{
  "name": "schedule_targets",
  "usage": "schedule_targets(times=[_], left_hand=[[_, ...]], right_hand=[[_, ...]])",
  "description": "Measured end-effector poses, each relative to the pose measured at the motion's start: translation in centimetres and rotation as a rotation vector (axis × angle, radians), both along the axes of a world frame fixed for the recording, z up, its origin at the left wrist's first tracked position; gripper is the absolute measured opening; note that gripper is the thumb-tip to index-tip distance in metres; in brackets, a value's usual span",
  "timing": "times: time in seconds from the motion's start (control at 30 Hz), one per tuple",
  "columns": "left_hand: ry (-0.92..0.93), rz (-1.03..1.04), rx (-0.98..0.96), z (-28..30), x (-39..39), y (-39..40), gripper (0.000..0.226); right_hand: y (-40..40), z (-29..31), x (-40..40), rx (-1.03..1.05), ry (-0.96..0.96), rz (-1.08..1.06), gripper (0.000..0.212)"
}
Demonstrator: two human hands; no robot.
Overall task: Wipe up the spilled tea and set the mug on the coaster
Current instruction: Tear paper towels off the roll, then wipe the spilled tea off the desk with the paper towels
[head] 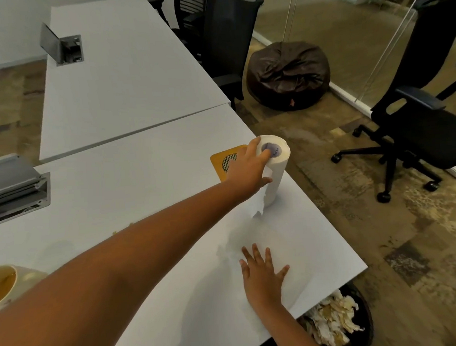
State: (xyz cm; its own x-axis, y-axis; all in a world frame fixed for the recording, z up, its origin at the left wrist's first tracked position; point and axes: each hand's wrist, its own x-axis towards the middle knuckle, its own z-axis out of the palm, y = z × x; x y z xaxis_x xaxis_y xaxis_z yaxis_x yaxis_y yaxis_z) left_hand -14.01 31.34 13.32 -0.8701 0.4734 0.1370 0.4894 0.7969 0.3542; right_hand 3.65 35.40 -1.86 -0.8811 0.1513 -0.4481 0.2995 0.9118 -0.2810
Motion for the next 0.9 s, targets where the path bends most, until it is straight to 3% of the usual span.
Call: schedule_targets(times=[0.1, 0.23, 0.3, 0.4, 0.53, 0.77, 0.9], left_hand=[[-0.016, 0.043, 0.114, 0.4, 0.5, -0.6, 0.072], [-0.191, 0.161, 0.349, 0.6, 1.5, -2.7, 0.071], [-0.305, 0.221, 0.441, 0.4, 1.9, -4.2, 0.067], [-0.326, 0.301, 0.51, -0.2, 2.7, -7.1, 0.058], [-0.325, 0.407, 0.492, -1.3, 4.3, -12.2, 0.05], [-0.24, 0.701, 0.592, -3.5, 8.7, -22.9, 0.039], [-0.371, 0.878, 0.709, -7.0, 13.1, -27.1, 0.023]], right_hand=[[-1.2, 0.7, 0.1, -0.049, 0.02, 0.067, 0.054], [-2.6, 1.7, 0.1, -0.104, 0.116, 0.157, 0.108], [-3.4, 2.3, 0.0, -0.135, 0.136, 0.205, 0.102], [-5.1, 3.1, 0.1, -0.192, 0.136, 0.285, 0.088], [-7.4, 3.5, 0.0, -0.188, 0.142, 0.383, 0.05], [-10.3, 4.6, -1.9, -0.219, 0.237, 0.348, 0.047], [-11.8, 5.3, -3.1, -0.291, 0.231, 0.332, 0.045]])
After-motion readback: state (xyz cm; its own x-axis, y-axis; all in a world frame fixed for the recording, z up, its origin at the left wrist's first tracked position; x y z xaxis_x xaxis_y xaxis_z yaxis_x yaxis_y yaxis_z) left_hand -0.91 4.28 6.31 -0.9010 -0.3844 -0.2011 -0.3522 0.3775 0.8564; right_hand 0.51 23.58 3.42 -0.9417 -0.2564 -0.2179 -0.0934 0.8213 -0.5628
